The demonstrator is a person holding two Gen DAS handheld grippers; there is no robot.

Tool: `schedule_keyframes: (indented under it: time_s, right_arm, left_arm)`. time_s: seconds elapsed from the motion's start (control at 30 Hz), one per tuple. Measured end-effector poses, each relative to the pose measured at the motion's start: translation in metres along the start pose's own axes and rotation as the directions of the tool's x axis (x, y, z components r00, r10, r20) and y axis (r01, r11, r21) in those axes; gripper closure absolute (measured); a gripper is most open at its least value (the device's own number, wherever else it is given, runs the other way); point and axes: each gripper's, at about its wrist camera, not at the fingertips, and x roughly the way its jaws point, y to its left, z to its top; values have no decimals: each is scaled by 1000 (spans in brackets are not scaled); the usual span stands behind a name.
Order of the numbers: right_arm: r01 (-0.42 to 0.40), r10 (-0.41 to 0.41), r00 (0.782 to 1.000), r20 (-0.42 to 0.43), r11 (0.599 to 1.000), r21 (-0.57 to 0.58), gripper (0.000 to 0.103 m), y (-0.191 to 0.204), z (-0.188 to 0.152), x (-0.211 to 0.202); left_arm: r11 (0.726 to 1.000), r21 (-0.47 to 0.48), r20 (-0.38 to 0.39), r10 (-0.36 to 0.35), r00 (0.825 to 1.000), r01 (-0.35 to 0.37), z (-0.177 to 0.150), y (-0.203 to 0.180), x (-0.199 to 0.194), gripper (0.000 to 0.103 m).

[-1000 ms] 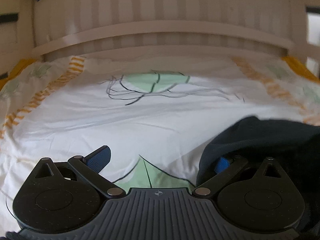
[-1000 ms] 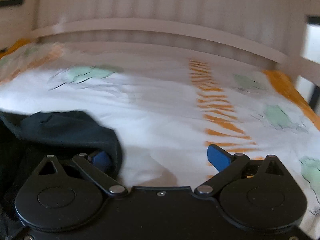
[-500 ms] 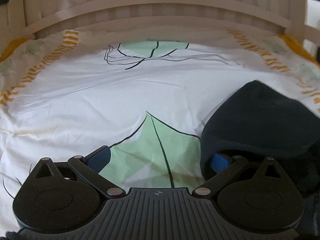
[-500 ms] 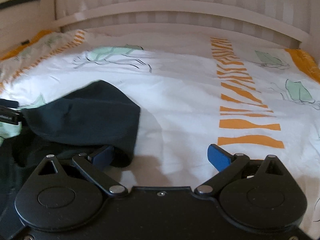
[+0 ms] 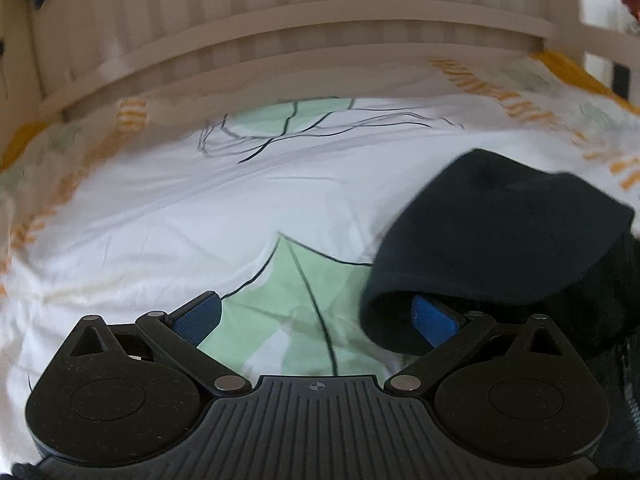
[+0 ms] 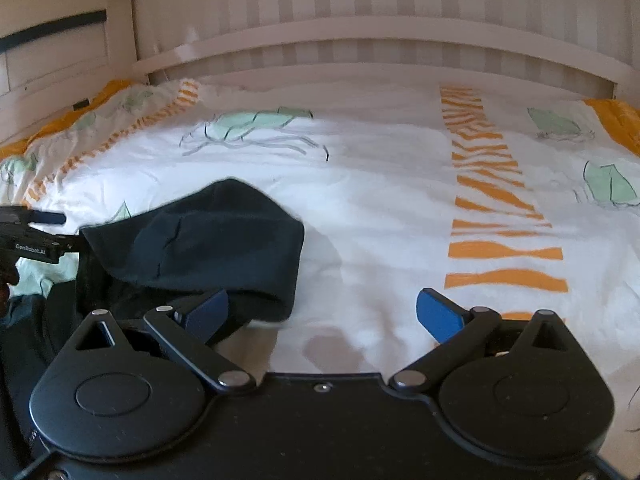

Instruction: Fold large clothes

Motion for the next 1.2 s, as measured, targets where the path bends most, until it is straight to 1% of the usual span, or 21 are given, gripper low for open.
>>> schedule_keyframes:
  time_s: [0.1,0.17,0.3,0.37,0.43,0.5,0.57,0.63,0.67,0.73,0.8,0.83,0.87,0.9,0.93,0.97,1.03,1.07,1.13,1.2]
  right_arm:
    - [1,-1,1000,-2,1000,-26,2,6,-4,0]
    - [-6,6,1000,2,1000,-12,2,5,-4,0]
    - [-45,40,998,54,995,89,2,-5,2,-5]
    - [-62,52,996,70,989,134,2,-9,6,-5]
    - [-62,50,996,72,985,163,2,-9,12,0]
    - [-66,54,996,74,983,172,2,-6,17,6]
    - [-69,58,996,75,984,163,2,0,24,14]
    - [-64,54,997,62,985,159,2,5,29,24]
    - [-60,53,997,52,985,163,2,6,31,29]
    - [-55,50,998,33,983,178,2,8,31,39]
    - [-48,48,999,6,978,203,3,5,28,49]
    - [-36,41,999,-20,977,211,8,4,24,55]
    - [-9,21,998,-58,978,208,14,3,20,62]
    - [16,5,995,-101,980,199,25,2,14,69]
    - [23,-3,994,-107,982,187,26,1,8,71]
    - [18,-3,997,-83,984,175,27,2,3,69]
    - [18,-7,998,-64,985,172,27,2,-1,65]
    - [19,-8,998,-65,985,171,27,2,-1,65]
    - [22,-11,998,-68,986,166,26,3,1,63]
    - [6,4,998,-63,986,165,24,4,5,61]
  left_arm:
    - [999,36,11,5,1000,-5,1,-6,-1,0]
    - [1000,22,28,3,1000,-4,2,-4,-5,0]
    - [997,-75,61,-32,998,37,3,13,-25,0]
    - [991,-126,91,-20,996,31,5,19,-36,0]
    - [983,-183,122,-4,993,26,9,21,-44,0]
    - [978,-203,143,-11,990,40,16,17,-44,0]
    - [987,-156,117,-25,993,44,22,7,-35,0]
    - [995,-95,81,-16,997,24,23,-7,-20,0]
    - [997,-77,60,-8,998,13,21,-12,-12,0]
    - [997,-71,7,12,1000,-12,12,-18,5,0]
    - [996,-80,-56,29,998,-33,0,-19,22,0]
    - [995,-93,-71,21,997,-27,-6,-17,27,0]
    - [992,-127,-64,2,998,-10,-11,-13,30,0]
    - [987,-162,-59,-19,998,9,-14,-8,32,0]
    - [981,-189,-60,-41,997,29,-16,-2,34,0]
    - [974,-220,-62,-65,996,50,-17,3,36,0]
    - [960,-269,-59,-101,993,82,-21,12,39,0]
    - [958,-275,-56,-105,993,86,-22,13,39,0]
    - [963,-260,-54,-93,994,76,-22,11,40,0]
    - [965,-254,-54,-87,995,71,-22,7,41,0]
